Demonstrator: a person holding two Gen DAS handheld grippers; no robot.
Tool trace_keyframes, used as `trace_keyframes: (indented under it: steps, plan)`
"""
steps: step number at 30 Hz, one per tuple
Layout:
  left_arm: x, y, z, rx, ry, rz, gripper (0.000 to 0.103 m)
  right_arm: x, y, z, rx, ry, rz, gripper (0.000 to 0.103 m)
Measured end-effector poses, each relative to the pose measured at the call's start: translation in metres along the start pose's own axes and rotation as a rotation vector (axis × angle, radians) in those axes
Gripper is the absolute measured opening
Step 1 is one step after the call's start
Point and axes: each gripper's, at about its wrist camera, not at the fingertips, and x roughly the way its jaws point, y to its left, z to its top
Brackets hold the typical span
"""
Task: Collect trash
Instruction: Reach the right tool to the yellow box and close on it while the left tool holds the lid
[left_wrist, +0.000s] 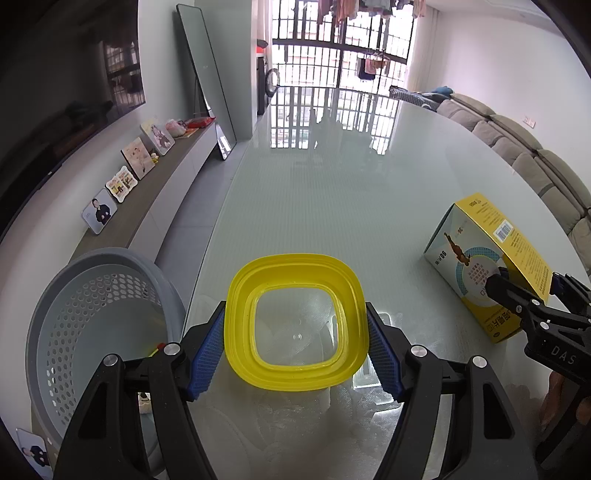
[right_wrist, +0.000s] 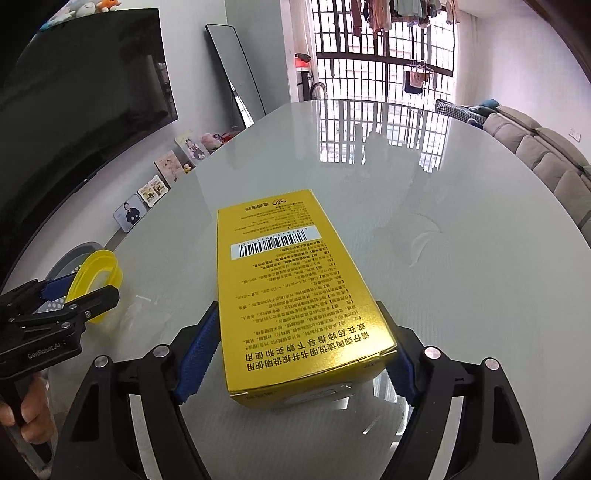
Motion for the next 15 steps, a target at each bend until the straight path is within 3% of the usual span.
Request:
trace_keyframes:
  steps: [8, 15]
  plan:
    - [-0.002, -0.003, -0.004, 0.004, 0.001, -0.009, 0.068, 0.002, 0.004, -0.003, 0.022, -0.012, -0.022, 0.068]
    - [-0.011, 0.0, -0.005, 0.006, -0.016, -0.024, 0.068, -0.02, 0.006, -0.011, 0.072, -0.056, -0.024, 0.065]
